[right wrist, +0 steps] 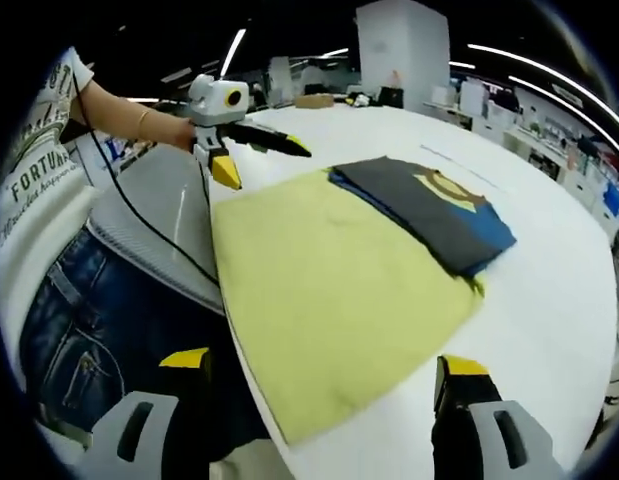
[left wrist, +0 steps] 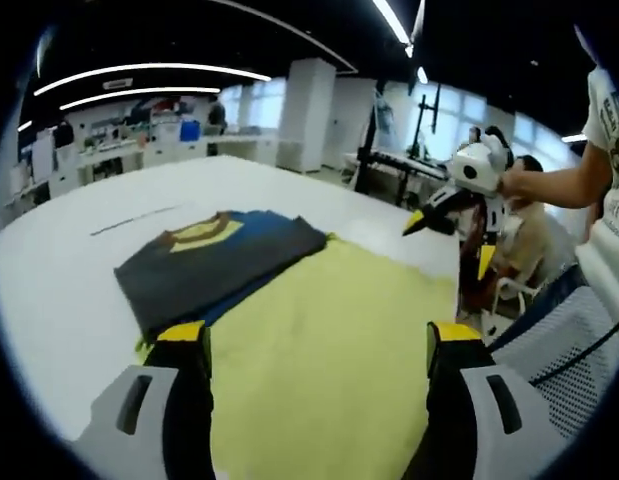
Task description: Fold the garment on the visible template until the final outline fits inside the template.
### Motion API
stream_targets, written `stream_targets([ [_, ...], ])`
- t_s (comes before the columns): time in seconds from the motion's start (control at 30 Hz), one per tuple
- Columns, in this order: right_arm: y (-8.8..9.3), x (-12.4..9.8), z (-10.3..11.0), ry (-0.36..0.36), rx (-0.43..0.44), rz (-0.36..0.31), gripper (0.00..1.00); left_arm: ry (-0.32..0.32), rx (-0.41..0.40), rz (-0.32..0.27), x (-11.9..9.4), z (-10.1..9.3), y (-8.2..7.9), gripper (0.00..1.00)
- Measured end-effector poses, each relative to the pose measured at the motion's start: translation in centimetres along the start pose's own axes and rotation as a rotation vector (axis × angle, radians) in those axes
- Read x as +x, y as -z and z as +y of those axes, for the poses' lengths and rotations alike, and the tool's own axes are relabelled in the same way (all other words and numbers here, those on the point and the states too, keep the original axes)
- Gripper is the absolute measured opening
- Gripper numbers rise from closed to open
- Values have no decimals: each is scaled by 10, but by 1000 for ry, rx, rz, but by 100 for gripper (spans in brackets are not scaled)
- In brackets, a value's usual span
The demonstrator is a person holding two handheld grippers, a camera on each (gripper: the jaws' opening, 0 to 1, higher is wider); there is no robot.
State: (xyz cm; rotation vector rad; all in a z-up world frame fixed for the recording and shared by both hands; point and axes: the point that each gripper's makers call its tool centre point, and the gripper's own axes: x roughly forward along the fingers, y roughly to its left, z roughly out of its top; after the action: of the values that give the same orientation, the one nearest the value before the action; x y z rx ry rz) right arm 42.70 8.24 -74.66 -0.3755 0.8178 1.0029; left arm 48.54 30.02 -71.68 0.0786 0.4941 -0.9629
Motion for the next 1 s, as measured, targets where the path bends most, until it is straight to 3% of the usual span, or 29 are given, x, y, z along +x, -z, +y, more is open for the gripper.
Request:
stream_targets([
  [0.3,15,0,7,-3,-87,54,69,-7,58,128,-32,-6,47,68],
  [0.43,22,3,10,-9,-101,71,62,-7,142,197,-45,-9,65,58],
  [0.7,31,6,10,-1,-143,94,49,-7,227,285,-54,-16,87,50],
  [0.83,40,8,11,-1,-169,136,48,-14,271,329,-56,-15,95,46],
  [1.0,45,11,11,15,-198,157,47,-17,268,354,-57,-17,101,42],
])
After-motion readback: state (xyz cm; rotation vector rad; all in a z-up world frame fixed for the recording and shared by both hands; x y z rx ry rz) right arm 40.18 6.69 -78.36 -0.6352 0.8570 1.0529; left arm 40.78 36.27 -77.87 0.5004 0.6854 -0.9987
